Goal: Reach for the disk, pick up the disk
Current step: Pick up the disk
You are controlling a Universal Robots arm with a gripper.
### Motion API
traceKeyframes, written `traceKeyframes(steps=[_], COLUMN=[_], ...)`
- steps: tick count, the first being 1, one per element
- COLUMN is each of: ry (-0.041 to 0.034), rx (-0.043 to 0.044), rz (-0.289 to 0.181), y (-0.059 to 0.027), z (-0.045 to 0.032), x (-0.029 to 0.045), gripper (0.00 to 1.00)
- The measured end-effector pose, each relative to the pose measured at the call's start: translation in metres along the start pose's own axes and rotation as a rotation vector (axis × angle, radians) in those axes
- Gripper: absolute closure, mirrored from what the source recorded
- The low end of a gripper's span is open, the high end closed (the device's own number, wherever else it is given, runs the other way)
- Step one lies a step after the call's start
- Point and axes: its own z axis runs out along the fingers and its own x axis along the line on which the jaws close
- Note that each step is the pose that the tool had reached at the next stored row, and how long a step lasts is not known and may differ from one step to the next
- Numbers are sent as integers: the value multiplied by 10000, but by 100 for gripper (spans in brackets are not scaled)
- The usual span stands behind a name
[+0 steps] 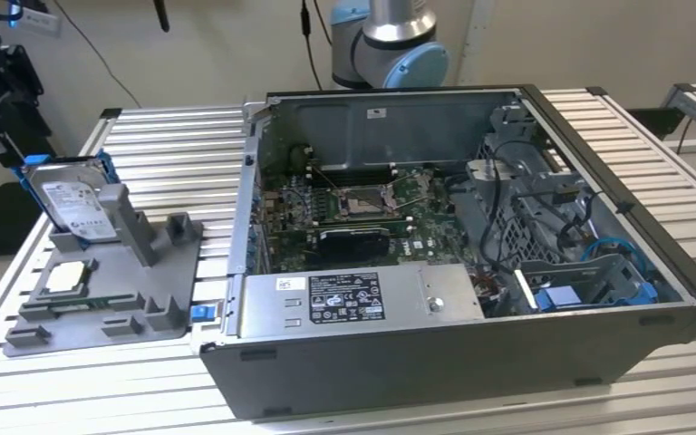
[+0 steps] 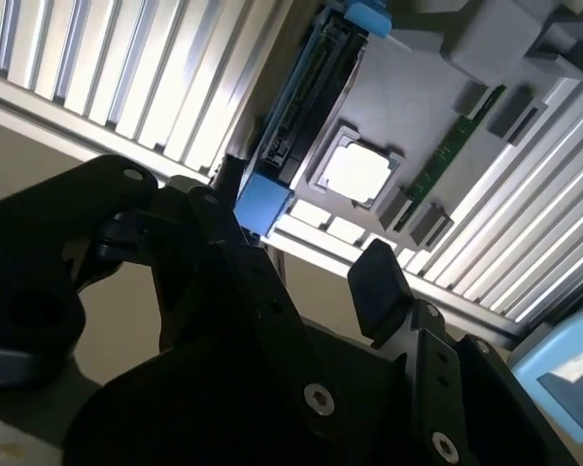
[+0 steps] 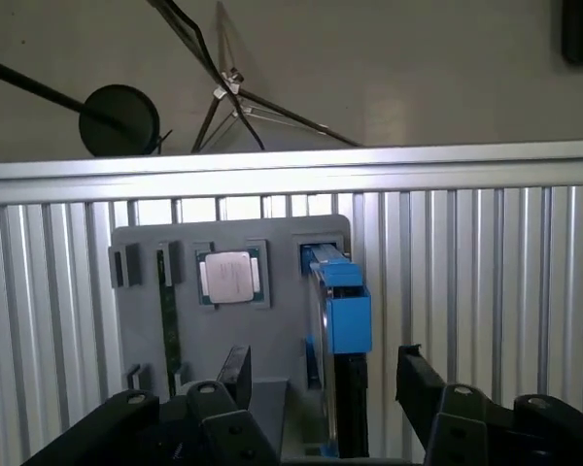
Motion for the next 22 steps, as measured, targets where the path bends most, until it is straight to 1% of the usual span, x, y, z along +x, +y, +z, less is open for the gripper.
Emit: traceKeyframes(steps=[1, 3, 6, 8, 11, 14, 20, 22], ry=[-22, -36, -48, -92, -122, -132, -150, -159], rx=[0, -8, -89, -111, -112, -112, -111, -110], rz=[0, -1, -37, -93, -209, -343, -500, -528], y=[1, 4, 4, 5, 5, 5, 7, 8], z=[10, 28, 40, 52, 81, 117, 210, 258], x=[0, 0, 0, 0, -1, -2, -7, -20], gripper=[0, 0, 0, 0, 0, 0, 0, 0])
